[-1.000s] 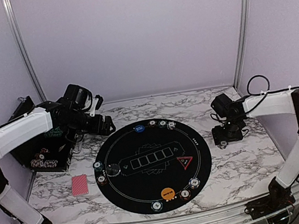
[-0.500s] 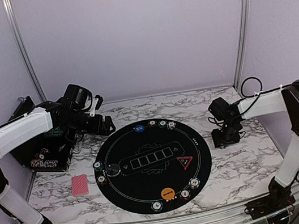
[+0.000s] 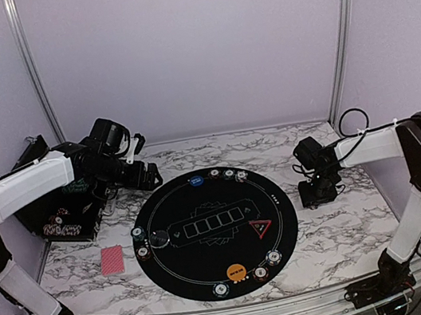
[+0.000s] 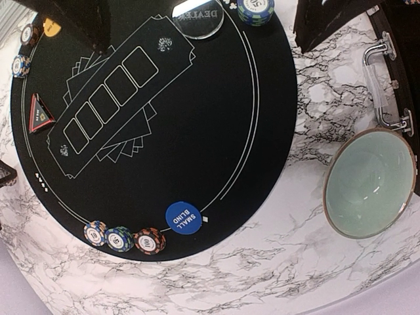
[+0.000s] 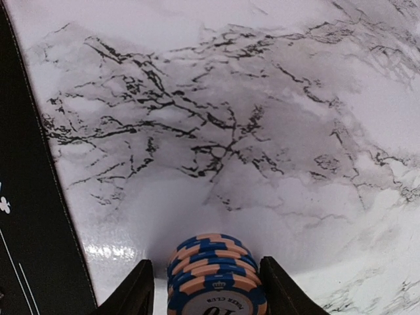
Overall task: Distribute texas hold em gaming equipment
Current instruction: Pick up the pile of poker chips from the center of the board.
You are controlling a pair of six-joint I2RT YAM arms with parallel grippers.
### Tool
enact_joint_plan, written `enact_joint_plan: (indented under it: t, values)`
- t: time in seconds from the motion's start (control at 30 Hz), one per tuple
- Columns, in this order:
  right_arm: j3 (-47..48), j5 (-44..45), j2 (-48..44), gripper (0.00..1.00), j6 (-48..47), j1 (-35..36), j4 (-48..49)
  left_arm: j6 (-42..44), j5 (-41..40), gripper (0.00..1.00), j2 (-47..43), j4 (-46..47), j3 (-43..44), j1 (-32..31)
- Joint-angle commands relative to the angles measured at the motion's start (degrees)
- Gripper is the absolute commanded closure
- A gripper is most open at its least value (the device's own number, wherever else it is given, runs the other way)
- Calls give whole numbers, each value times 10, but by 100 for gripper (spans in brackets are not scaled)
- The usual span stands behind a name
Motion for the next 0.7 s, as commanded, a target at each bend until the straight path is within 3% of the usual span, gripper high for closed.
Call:
enact_joint_plan:
  t: [0.0, 0.4, 0.67]
  values:
    - [2, 1, 9, 48, 8, -7, -19, 3, -4, 1, 9, 2, -4, 3]
    - [-9, 1, -5, 48, 14, -7, -27, 2, -3, 1, 8, 2, -4, 4]
    - [-14, -3, -9, 58, 17, -7, -24, 2, -1, 1, 9, 2, -4, 4]
